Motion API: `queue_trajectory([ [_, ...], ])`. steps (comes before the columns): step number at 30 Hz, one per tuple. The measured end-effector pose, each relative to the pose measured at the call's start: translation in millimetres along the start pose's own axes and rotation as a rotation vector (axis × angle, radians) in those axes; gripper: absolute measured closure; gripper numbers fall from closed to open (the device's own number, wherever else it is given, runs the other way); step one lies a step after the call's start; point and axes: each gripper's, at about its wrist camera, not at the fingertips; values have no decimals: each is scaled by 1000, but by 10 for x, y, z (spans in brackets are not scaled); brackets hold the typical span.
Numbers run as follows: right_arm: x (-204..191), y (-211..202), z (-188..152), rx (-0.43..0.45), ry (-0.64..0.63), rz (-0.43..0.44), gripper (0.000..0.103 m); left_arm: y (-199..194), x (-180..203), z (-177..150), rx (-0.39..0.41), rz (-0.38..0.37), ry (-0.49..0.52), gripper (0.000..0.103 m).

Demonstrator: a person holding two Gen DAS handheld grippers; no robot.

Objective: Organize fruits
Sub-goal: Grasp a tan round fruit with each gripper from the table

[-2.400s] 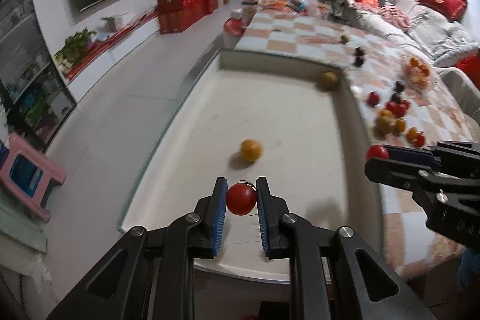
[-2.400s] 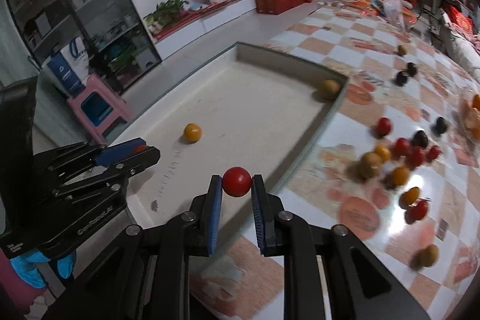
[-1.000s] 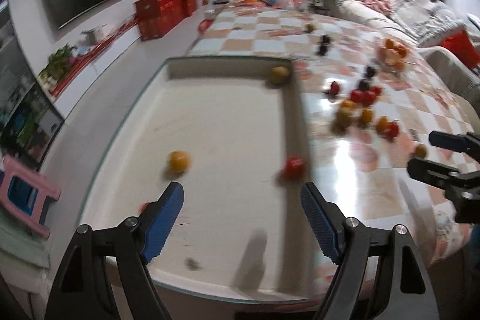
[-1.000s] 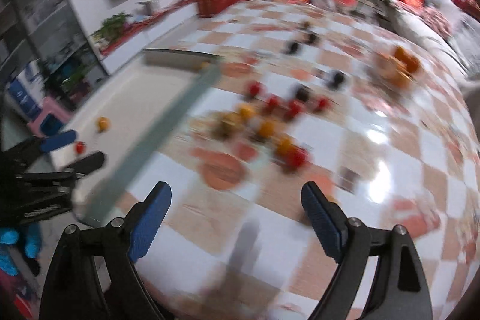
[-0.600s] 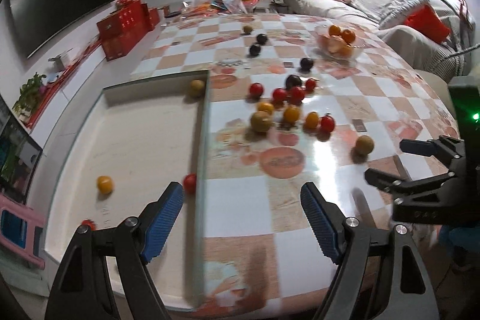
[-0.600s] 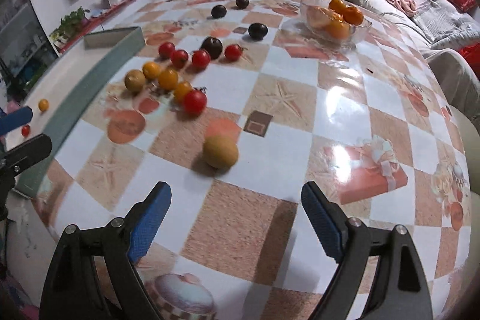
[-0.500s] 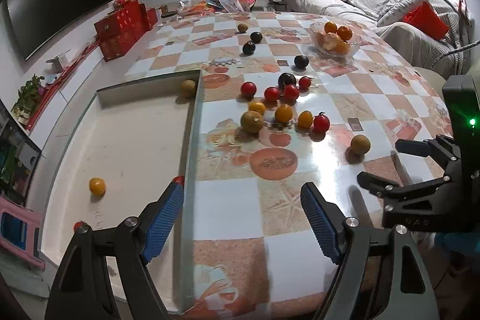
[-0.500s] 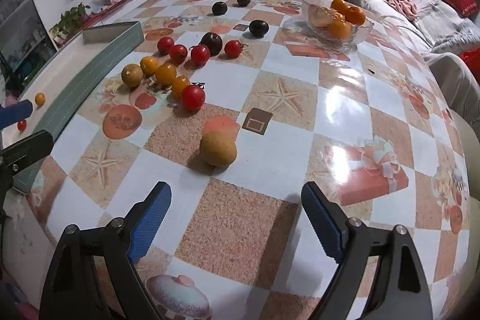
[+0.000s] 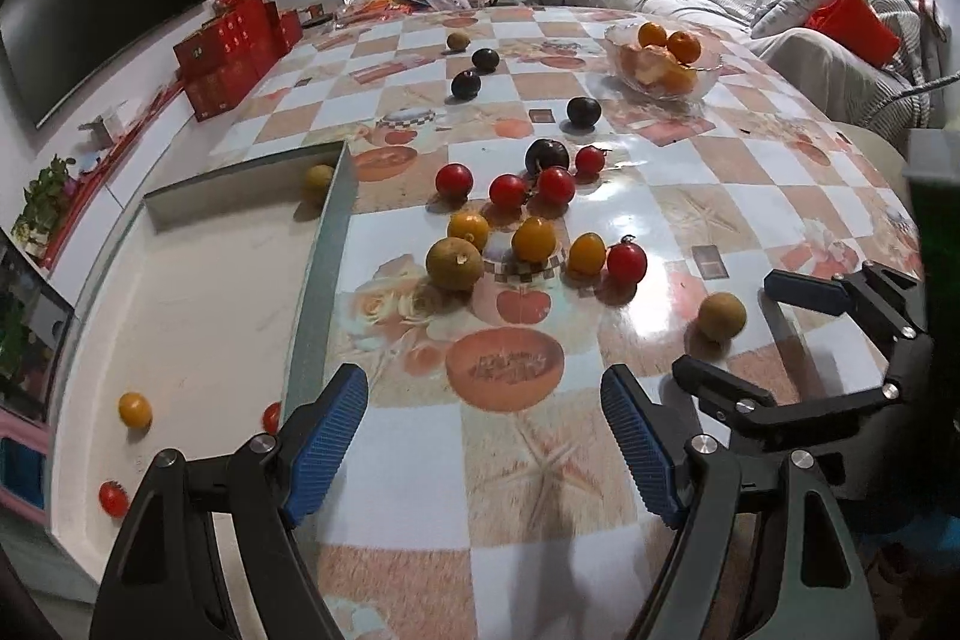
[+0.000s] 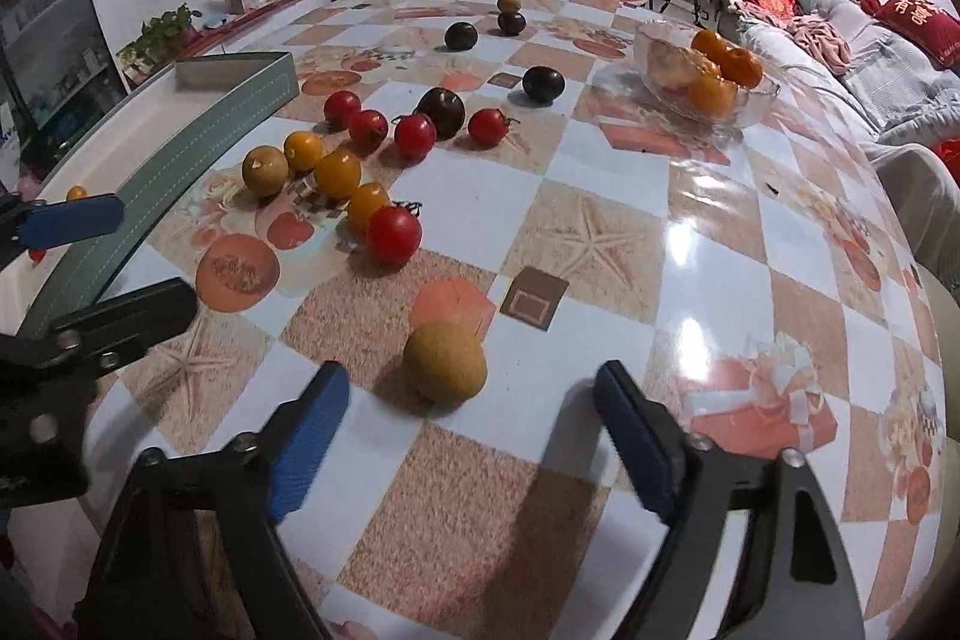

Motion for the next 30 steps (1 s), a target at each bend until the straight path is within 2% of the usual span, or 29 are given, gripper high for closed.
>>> queue_trajectory([
  [4, 28, 15, 41, 5, -1, 5, 36, 133, -6, 69, -9, 10, -14, 22],
  [10, 56, 39, 81, 8, -8, 12, 43, 285, -7, 135, -12, 36, -27, 22],
  [20, 95, 79, 130, 4, -2, 14, 44, 517, -186, 235, -17, 69, -86, 22],
  [25, 103, 88, 139, 3, 0, 13, 44, 564, -197, 288, -6, 80, -80, 22],
  [29, 99, 85, 138, 4, -1, 15, 47, 565, -202, 305, 4, 81, -77, 34],
  [30, 101, 85, 142, 7, -1, 16, 53, 560, -206, 309, 6, 86, -77, 36],
])
Point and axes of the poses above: each gripper's, at about its wrist camera, not at the fingertips, and y roughly the way its jaws point, x to its right, z to its top, and after that the axes turned 15 degrees about -z, right-handed
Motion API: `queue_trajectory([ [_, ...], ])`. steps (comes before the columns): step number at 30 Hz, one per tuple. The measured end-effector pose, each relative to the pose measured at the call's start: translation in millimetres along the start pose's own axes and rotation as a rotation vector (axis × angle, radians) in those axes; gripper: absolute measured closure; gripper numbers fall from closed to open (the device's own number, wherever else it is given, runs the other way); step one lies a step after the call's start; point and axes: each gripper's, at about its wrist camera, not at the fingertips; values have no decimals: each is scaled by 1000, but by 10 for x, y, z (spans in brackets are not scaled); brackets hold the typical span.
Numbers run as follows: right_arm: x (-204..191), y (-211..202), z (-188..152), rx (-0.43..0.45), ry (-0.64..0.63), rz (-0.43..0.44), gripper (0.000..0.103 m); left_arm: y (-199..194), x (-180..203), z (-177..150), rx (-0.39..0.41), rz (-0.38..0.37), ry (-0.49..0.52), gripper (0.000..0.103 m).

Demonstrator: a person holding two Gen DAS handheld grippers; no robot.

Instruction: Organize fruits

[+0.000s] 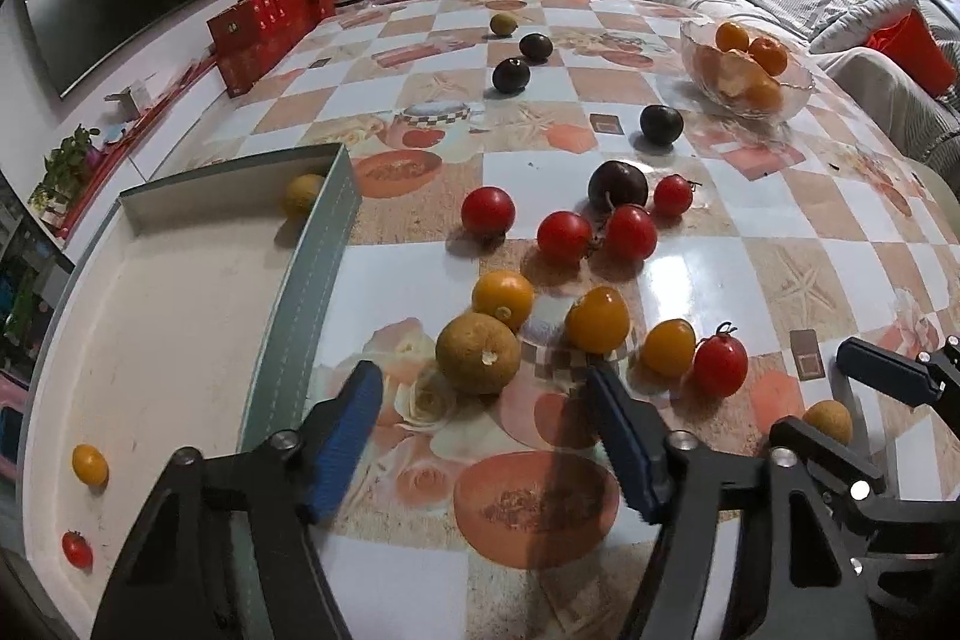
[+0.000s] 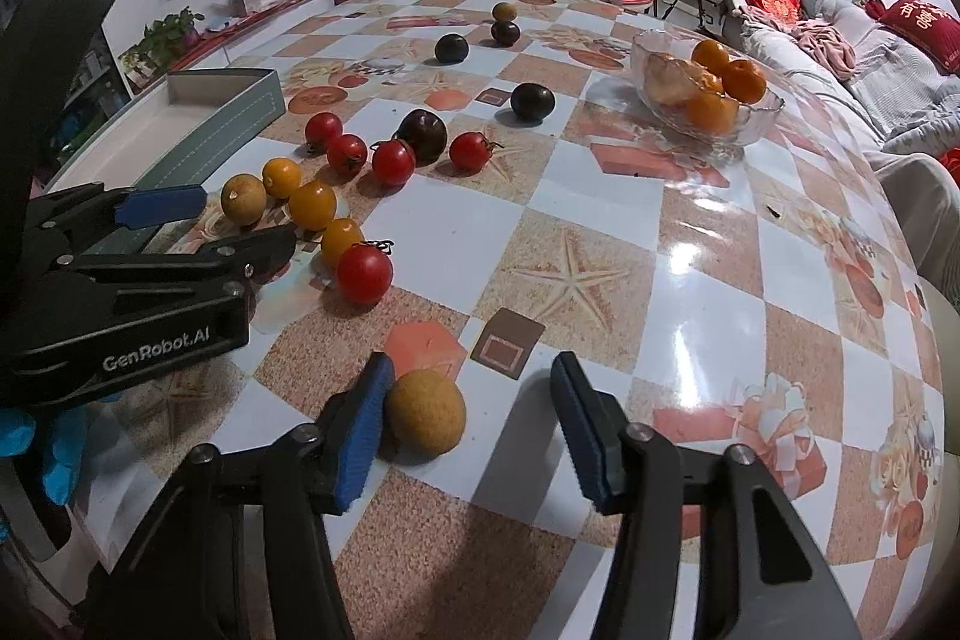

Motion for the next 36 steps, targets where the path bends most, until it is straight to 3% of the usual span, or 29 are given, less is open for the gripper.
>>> queue_trajectory([
  [3, 4, -8, 8, 4, 1, 11, 68, -16, -24, 6, 4, 15, -7, 47],
  [5, 3, -10, 3, 7, 0, 17, 73, -23, -31, 3, 5, 9, -5, 70],
  [6, 7, -11, 1, 7, 3, 20, 74, -24, -44, 2, 4, -24, -21, 73],
  [36, 113, -233, -278, -3, 72, 52, 75, -480, 34, -612, 4, -143, 21, 74],
])
Point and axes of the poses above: each gripper's, at about its wrist camera, not at the fingertips, and y roughly the way its jaws point, x to its right, z to its top, and after that the axes turned 15 degrees about -z, right-handed
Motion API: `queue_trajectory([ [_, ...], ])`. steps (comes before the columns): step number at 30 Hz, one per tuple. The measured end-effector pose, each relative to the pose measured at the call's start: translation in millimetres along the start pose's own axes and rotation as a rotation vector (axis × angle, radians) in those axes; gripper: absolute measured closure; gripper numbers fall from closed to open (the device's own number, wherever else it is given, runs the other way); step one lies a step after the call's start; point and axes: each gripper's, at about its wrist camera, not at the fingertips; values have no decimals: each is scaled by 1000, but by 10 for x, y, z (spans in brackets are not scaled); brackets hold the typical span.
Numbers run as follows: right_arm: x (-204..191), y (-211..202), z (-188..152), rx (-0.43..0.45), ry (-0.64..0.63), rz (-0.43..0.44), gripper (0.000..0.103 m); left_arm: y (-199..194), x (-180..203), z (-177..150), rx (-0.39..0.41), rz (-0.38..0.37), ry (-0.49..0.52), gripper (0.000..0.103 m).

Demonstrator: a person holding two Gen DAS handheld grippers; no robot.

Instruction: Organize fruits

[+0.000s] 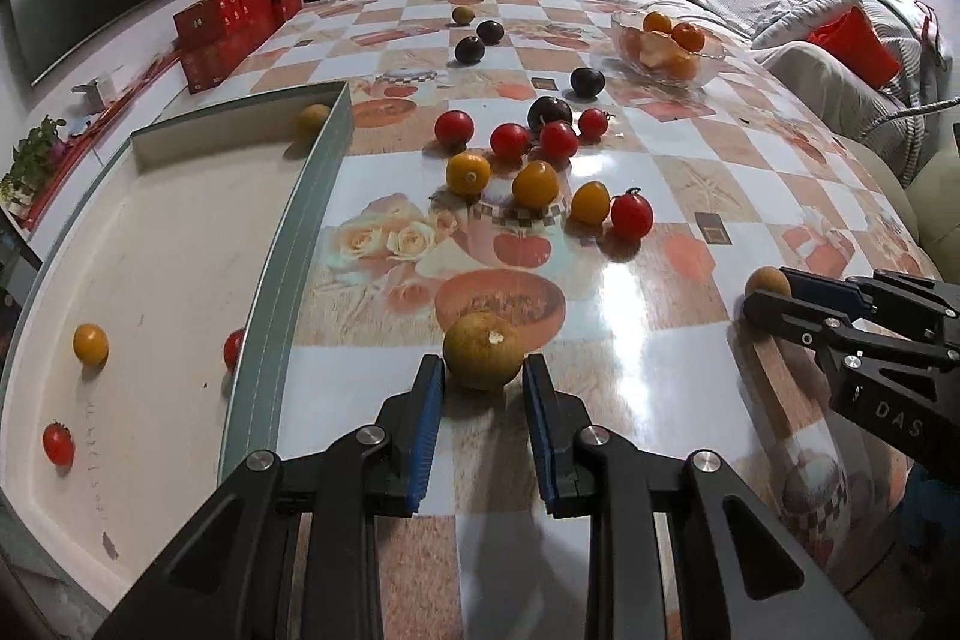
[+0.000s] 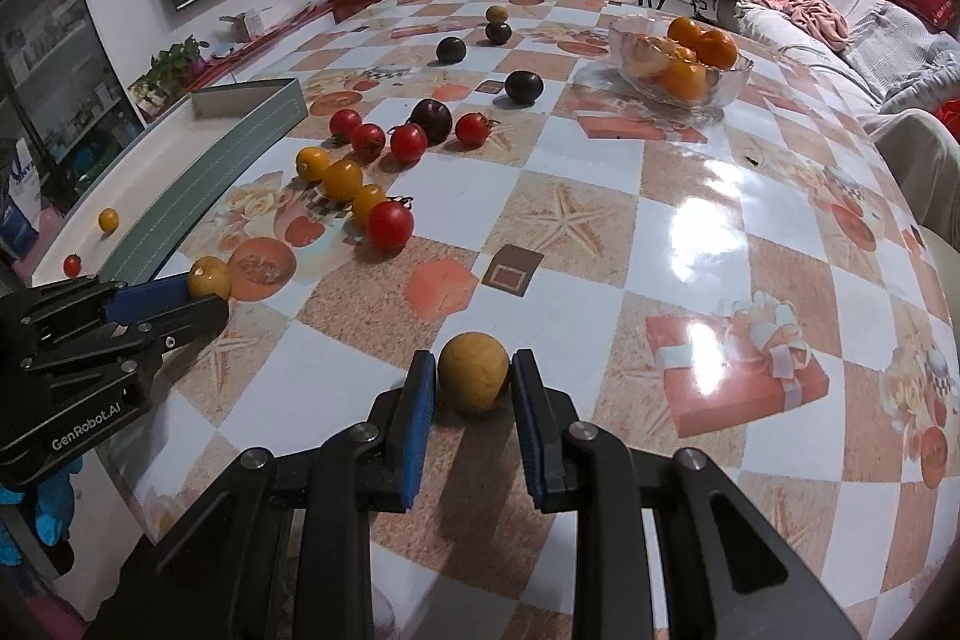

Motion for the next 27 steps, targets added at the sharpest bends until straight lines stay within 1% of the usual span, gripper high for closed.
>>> queue_trajectory([
  [10, -44, 10, -29, 2, -9, -19, 75, 4, 5, -13, 6, 4, 8, 74],
  [18, -108, 16, 5, 8, -14, -28, 76, 52, -12, 57, 23, 2, -3, 74],
  [27, -91, -26, 2, 3, 19, 4, 76, -10, -29, 68, 48, -28, -20, 75],
])
Point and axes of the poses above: each gripper's, at about its wrist camera, not at the fingertips, and y roughly the way its jaws point, x to its right, z to its top, and after that the axes turned 15 degrees about -z, right-handed
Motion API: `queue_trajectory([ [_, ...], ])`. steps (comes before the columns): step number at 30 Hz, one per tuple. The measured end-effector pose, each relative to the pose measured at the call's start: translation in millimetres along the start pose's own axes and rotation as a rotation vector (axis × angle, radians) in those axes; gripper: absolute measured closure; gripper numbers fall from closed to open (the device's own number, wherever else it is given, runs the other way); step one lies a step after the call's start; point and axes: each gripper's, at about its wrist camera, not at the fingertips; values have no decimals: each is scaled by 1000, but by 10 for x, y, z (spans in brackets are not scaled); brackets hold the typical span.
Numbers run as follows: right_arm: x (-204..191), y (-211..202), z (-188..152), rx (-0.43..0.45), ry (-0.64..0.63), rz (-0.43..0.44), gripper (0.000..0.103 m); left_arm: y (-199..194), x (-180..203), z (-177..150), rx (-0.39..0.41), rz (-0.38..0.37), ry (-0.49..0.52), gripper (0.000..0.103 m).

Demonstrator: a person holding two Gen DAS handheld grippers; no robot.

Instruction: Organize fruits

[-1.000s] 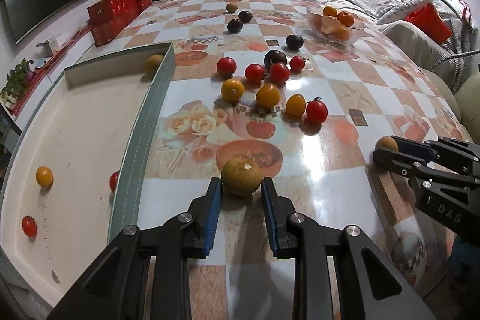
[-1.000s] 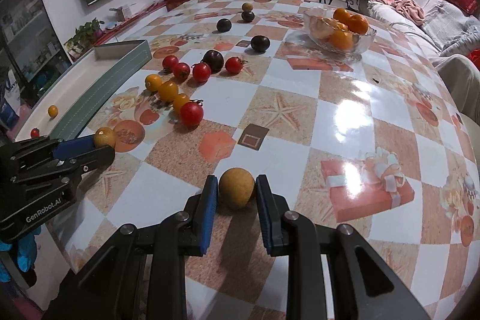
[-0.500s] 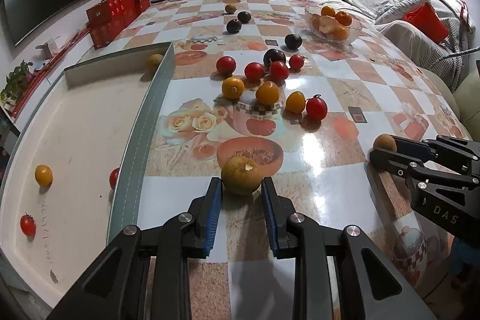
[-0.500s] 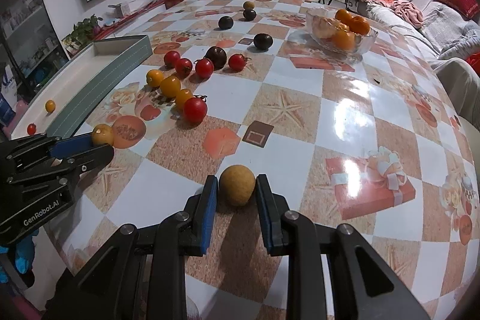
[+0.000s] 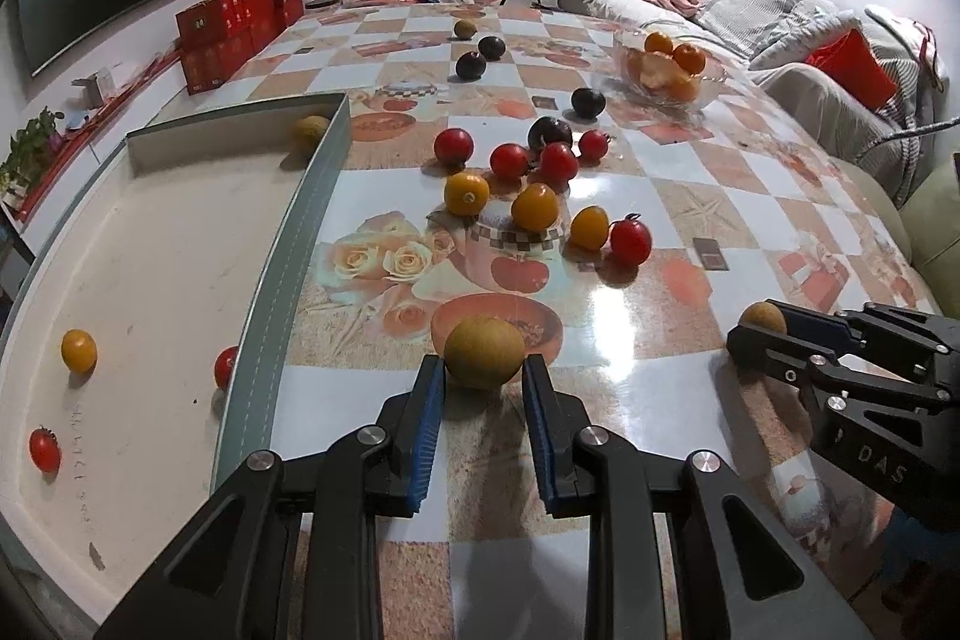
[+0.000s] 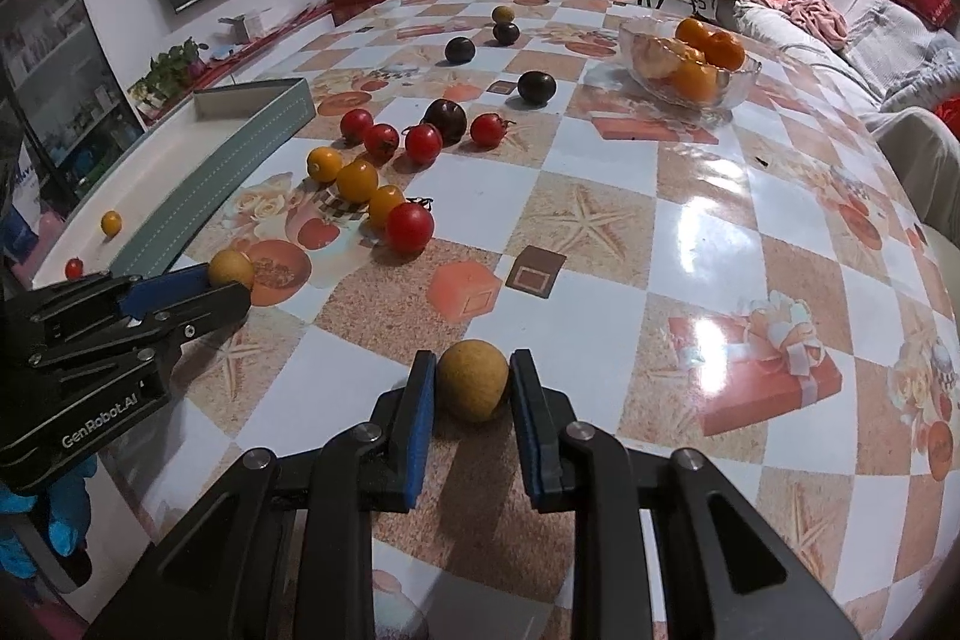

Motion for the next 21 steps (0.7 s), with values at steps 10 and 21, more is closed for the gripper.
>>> queue_trajectory([
  [10, -20, -49, 43, 7, 0, -2, 76, -91, 25, 54, 24, -8, 18, 75],
  [21, 78, -4, -8, -8, 23, -3, 76, 134, 26, 147, -7, -21, 11, 74],
])
Point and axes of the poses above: each gripper's, at about its wrist camera, not at the fingertips, and y roughly the way its jaws point, x to its right, z to its top, and after that the axes turned 15 degrees about -z, right-handed
